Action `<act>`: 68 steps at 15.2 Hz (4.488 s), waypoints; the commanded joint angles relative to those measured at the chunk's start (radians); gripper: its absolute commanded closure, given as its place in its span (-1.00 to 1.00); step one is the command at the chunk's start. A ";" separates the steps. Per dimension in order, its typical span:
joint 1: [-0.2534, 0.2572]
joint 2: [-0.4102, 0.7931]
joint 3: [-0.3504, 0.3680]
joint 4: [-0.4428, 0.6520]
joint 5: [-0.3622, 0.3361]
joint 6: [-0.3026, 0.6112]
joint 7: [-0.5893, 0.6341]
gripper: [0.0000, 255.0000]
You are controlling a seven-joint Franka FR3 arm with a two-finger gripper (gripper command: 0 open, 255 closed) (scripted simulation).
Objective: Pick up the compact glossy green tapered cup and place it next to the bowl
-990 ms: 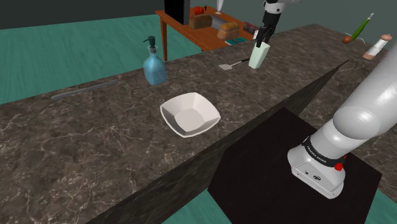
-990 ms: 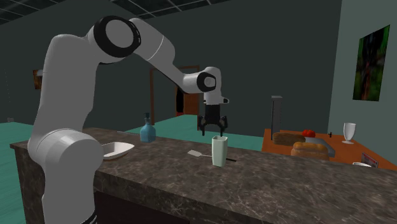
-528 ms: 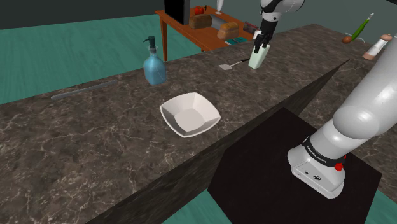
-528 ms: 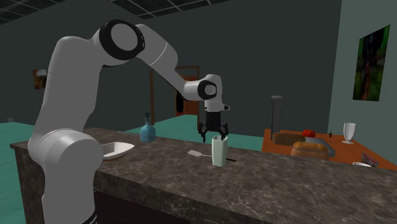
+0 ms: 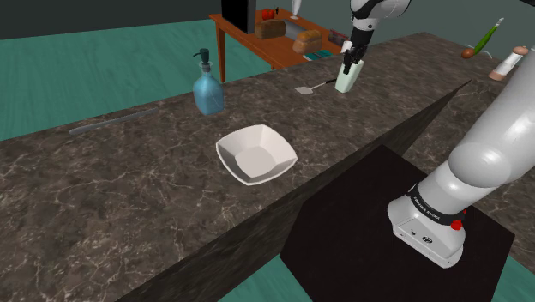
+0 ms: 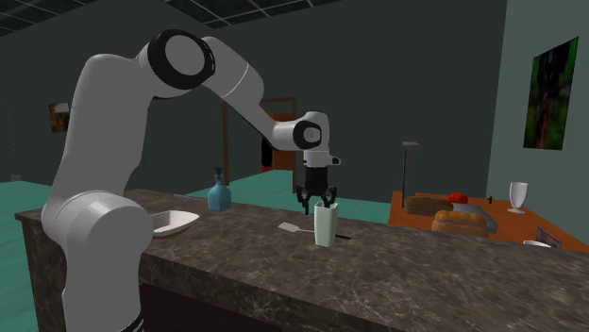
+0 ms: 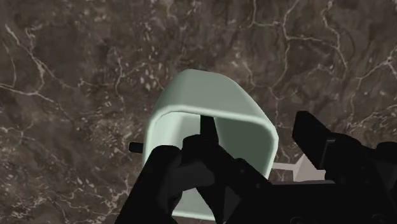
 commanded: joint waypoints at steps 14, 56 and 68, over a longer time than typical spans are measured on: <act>0.002 -0.027 -0.002 0.034 -0.008 -0.061 0.004 1.00; 0.071 -0.168 0.042 0.337 -0.044 -0.503 0.119 1.00; 0.211 -0.294 0.189 0.141 -0.047 -0.441 0.408 1.00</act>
